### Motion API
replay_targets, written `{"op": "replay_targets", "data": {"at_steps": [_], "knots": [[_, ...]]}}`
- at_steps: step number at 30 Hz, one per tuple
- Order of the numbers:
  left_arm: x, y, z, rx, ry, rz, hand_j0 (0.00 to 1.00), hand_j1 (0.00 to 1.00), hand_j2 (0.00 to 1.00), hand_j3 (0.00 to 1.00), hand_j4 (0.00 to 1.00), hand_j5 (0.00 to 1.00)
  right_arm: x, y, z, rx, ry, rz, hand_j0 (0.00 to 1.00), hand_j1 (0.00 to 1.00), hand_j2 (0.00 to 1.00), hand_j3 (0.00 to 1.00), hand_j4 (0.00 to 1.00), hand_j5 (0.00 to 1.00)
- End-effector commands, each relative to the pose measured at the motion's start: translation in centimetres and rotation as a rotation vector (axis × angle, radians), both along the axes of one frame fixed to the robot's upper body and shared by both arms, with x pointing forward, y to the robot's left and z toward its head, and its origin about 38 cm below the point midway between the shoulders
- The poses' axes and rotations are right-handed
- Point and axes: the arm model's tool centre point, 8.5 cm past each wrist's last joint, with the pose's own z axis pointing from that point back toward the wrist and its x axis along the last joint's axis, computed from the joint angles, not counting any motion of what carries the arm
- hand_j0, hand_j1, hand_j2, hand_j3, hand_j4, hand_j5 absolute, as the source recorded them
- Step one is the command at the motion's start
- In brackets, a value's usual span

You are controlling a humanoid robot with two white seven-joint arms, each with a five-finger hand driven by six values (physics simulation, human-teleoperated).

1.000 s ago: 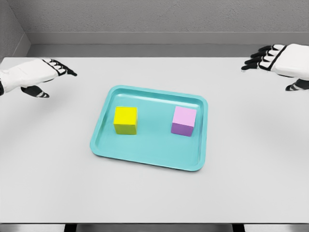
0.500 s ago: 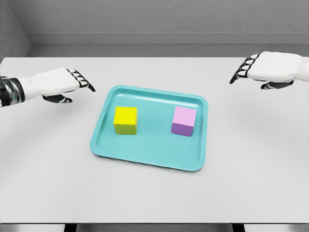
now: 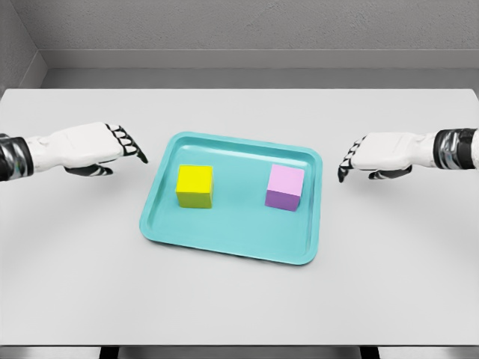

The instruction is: Push two cubes

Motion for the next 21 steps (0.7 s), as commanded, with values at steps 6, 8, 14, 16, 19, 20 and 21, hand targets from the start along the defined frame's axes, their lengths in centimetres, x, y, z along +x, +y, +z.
{"op": "replay_targets", "data": {"at_steps": [6,8,14,16,19,20,21], "knots": [[-1.2,0.4,-0.7,0.004,0.025,-0.007,0.76,0.76,0.76,0.76,0.76,0.76,-0.2,0.8,0.6,0.021,-0.012,0.021,0.64,0.64,0.64,0.64,0.64,0.64],[-1.5,0.2,-1.0,0.003,0.031,-0.013,0.76,0.76,0.76,0.76,0.76,0.76,-0.5,1.5,0.9,0.023,-0.021,0.046,0.64,0.64,0.64,0.64,0.64,0.64],[-1.7,0.0,-1.3,0.002,0.037,-0.019,0.76,0.76,0.76,0.76,0.76,0.76,-0.5,3.4,-0.4,0.039,-0.007,0.073,0.64,0.64,0.64,0.64,0.64,0.64],[-1.7,-0.1,-1.4,0.001,0.040,-0.021,0.76,0.76,0.76,0.76,0.76,0.76,-0.6,3.4,-0.6,0.039,-0.003,0.074,0.64,0.64,0.64,0.64,0.64,0.64],[-1.7,-0.7,-1.6,-0.006,0.043,-0.030,0.76,0.76,0.76,0.76,0.76,0.76,-0.7,3.7,-1.0,0.041,0.004,0.078,0.64,0.64,0.64,0.64,0.64,0.64],[-1.7,-0.7,-1.6,-0.006,0.043,-0.030,0.76,0.76,0.76,0.76,0.76,0.76,-0.7,3.6,-1.1,0.042,0.008,0.075,0.64,0.64,0.64,0.64,0.64,0.64],[-1.8,-0.7,-1.8,-0.004,0.046,-0.031,0.76,0.76,0.76,0.76,0.76,0.76,-0.6,3.6,-1.2,0.040,0.010,0.074,0.64,0.64,0.64,0.64,0.64,0.64]]}}
